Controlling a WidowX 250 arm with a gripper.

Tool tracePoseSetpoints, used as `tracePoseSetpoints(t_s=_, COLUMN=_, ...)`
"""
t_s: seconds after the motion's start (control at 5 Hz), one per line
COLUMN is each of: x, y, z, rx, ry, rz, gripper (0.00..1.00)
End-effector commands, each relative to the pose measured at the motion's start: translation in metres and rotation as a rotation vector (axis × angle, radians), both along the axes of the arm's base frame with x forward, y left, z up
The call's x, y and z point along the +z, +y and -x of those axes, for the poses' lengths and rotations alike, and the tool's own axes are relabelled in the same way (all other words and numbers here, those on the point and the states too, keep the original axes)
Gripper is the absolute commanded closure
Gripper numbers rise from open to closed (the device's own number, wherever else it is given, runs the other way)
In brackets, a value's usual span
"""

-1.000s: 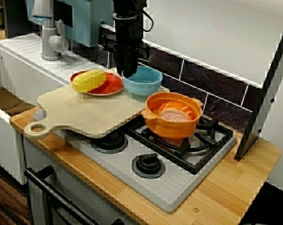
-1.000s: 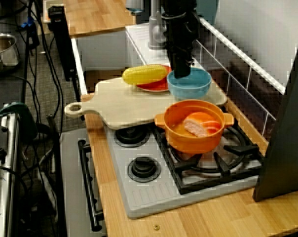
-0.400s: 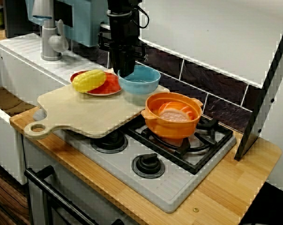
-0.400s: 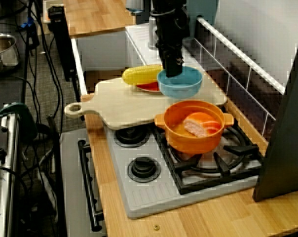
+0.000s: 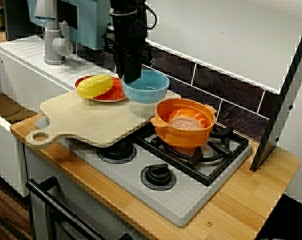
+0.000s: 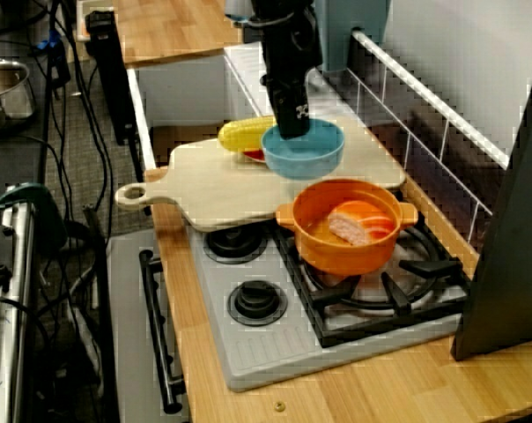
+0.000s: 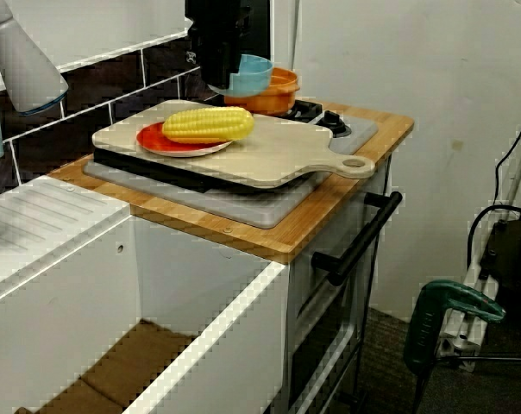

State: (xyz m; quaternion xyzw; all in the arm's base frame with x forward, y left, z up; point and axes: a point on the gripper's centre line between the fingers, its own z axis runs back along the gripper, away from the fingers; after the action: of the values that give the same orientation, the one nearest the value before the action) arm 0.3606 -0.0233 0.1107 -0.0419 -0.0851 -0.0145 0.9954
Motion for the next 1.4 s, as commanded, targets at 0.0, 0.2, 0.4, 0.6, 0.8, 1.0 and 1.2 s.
tracePoseSetpoints(t_s=0.0, x=0.024, y=-0.002, z=0.011, rx=-0.022, ry=-0.072, rz=-0.012, gripper=1.0)
tracePoseSetpoints(t_s=0.2, x=0.022, y=-0.003, z=0.017, rx=-0.035, ry=-0.063, rz=-0.023, gripper=1.0)
tracePoseSetpoints(t_s=0.4, x=0.019, y=-0.001, z=0.023, rx=-0.049, ry=-0.045, rz=-0.039, gripper=1.0)
tracePoseSetpoints(t_s=0.6, x=0.02, y=0.001, z=0.032, rx=-0.062, ry=-0.051, rz=-0.042, gripper=1.0)
tracePoseSetpoints(t_s=0.8, x=0.019, y=0.002, z=0.041, rx=-0.067, ry=-0.051, rz=-0.05, gripper=1.0)
tracePoseSetpoints(t_s=1.0, x=0.018, y=0.004, z=0.05, rx=-0.07, ry=-0.05, rz=-0.056, gripper=1.0)
tracePoseSetpoints(t_s=1.2, x=0.017, y=0.007, z=0.057, rx=-0.069, ry=-0.05, rz=-0.059, gripper=1.0)
